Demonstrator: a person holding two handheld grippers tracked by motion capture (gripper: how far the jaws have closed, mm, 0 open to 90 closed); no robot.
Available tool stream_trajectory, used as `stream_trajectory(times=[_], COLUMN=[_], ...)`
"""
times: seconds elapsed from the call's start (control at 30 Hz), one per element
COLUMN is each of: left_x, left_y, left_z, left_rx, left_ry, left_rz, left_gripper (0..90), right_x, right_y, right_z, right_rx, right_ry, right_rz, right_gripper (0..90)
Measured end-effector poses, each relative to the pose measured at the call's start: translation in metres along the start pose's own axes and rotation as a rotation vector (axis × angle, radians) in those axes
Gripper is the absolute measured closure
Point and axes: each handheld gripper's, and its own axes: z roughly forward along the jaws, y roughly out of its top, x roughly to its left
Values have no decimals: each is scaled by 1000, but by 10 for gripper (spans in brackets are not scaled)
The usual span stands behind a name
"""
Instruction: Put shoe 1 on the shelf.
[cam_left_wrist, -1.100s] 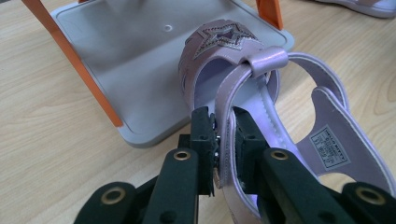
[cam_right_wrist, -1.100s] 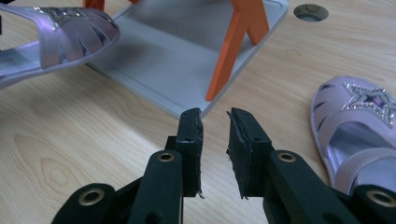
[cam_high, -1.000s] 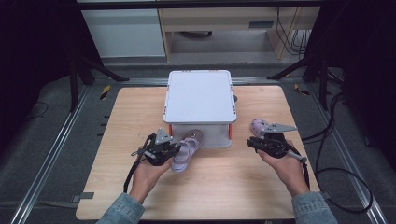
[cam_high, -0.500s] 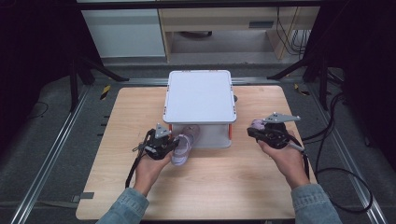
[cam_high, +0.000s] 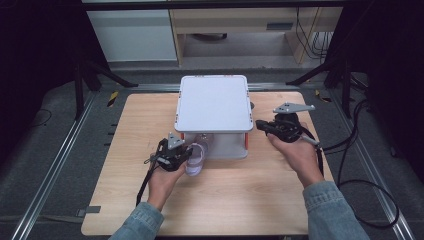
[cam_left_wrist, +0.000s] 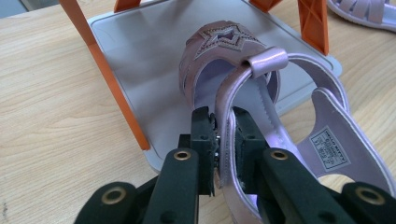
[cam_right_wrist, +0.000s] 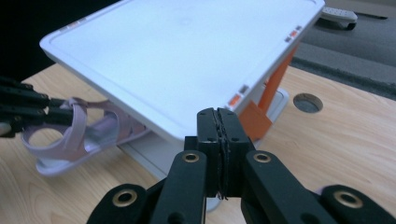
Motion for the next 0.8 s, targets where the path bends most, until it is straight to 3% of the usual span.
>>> stream_trajectory(times=[0.4,0.7,0.8], left_x=[1,0,-1], left_y=[-9,-13,-14], left_z=[12,23,29], left_rx=[-6,-16,-22], left_ry=[43,76,82], left_rz=[-14,-23,-42], left_gripper=[804,804,804], right_x=[14,16,15], right_y=[21,27,26], right_z=[34,51,54], right_rx=[11,37,42], right_ry=[28,28,25], right_rz=[-27,-43,-42], right_gripper=[887,885,885])
